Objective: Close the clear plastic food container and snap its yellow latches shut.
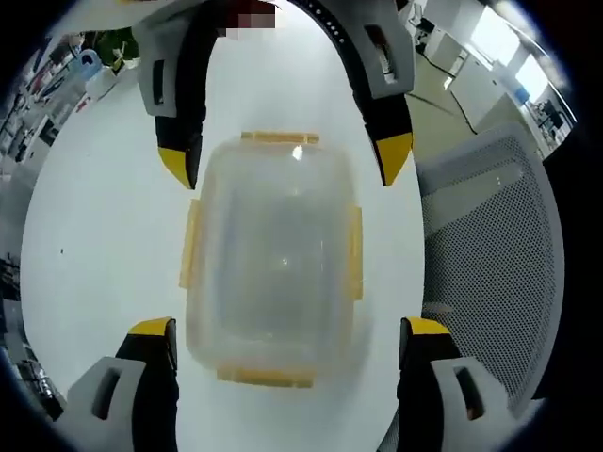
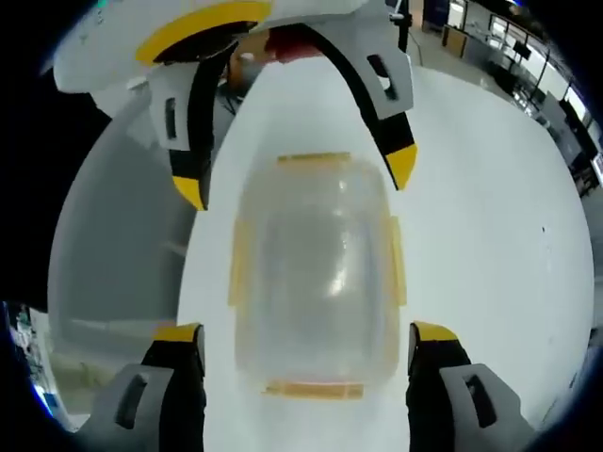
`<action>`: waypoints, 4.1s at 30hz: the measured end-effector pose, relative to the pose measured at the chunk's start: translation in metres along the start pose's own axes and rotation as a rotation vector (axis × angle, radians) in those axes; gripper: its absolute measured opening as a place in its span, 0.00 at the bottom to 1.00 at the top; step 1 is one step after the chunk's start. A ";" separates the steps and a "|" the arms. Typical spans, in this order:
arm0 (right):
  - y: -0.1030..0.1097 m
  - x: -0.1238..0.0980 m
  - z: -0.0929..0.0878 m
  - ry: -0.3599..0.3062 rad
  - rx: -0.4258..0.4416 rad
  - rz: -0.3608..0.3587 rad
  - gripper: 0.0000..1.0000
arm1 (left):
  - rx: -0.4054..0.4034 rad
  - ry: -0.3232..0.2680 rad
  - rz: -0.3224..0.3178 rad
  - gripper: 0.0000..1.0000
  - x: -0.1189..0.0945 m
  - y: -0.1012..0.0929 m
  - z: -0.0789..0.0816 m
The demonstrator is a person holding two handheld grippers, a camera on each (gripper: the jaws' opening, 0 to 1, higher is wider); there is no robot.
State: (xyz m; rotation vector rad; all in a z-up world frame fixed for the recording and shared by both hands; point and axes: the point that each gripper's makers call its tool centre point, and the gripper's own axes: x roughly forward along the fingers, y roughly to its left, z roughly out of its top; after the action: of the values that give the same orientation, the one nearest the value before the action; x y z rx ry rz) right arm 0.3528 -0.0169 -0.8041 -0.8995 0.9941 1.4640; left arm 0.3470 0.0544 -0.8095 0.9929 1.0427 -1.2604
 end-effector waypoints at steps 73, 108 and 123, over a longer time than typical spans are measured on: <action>-0.009 0.026 0.027 -0.010 0.035 -0.096 0.79 | 0.134 0.047 0.088 0.85 0.011 0.020 -0.038; -0.020 0.044 0.076 -0.031 0.032 -0.098 0.79 | 0.123 0.050 0.085 0.85 -0.001 0.032 -0.090; -0.022 0.046 0.082 -0.025 0.030 -0.098 0.79 | 0.115 0.047 0.085 0.85 -0.002 0.034 -0.096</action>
State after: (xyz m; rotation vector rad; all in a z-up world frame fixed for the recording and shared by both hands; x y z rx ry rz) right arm 0.3689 0.0768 -0.8197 -0.8938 0.9388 1.3712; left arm 0.3754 0.1496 -0.8307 1.1481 0.9619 -1.2433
